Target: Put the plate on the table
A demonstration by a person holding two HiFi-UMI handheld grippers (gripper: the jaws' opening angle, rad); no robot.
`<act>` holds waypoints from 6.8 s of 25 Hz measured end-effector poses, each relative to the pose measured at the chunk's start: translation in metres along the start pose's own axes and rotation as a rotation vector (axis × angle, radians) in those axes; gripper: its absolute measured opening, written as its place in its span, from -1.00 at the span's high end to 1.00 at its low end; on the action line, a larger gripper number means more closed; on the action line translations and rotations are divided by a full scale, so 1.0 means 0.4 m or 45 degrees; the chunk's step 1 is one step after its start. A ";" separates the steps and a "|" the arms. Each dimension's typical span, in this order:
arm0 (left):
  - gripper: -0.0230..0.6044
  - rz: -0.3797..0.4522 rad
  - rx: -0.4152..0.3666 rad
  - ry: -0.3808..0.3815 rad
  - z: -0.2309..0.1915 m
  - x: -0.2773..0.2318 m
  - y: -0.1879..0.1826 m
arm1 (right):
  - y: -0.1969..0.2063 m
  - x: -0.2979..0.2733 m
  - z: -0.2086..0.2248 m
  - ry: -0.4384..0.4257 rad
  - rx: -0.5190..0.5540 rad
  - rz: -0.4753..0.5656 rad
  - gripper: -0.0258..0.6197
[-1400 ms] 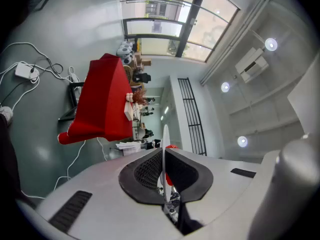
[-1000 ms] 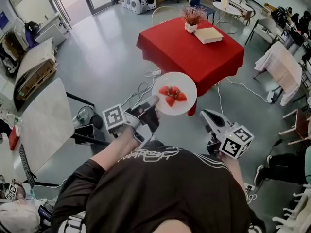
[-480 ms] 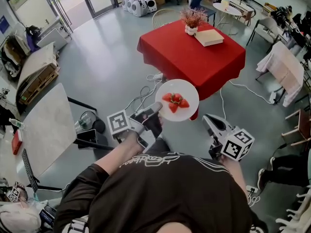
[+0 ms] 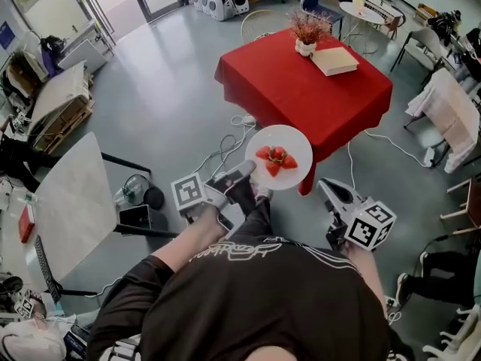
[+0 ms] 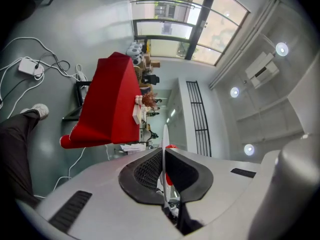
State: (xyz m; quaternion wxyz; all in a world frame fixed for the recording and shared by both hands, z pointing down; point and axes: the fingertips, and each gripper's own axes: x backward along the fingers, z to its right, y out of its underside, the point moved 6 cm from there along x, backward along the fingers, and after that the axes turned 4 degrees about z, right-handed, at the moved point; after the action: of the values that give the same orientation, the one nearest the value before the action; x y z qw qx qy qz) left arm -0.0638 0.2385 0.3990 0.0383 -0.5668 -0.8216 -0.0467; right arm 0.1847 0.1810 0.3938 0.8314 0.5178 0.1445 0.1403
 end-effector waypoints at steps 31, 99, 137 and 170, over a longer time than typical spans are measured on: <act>0.87 -0.184 0.110 -0.059 -0.172 -0.799 -0.621 | -0.347 -0.639 0.638 0.218 -0.112 -0.034 0.90; 0.86 -0.416 -0.105 -0.649 -0.666 -1.239 -0.771 | -0.270 -0.640 0.905 0.654 -0.313 -0.026 0.90; -0.27 -0.921 -0.708 -0.513 -0.581 -1.285 -0.705 | -0.224 -0.663 0.936 0.711 -0.098 -0.220 0.90; -0.26 -1.673 -1.892 -0.663 -0.611 -1.197 -0.666 | -0.188 -0.689 0.966 0.658 -0.170 -0.273 0.90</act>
State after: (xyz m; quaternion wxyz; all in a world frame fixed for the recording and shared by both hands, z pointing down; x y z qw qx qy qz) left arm -0.1407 -0.3292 0.5772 -0.5351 0.1221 -0.7161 -0.4312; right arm 0.0865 -0.2735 0.5150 0.8093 0.3909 0.3961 0.1880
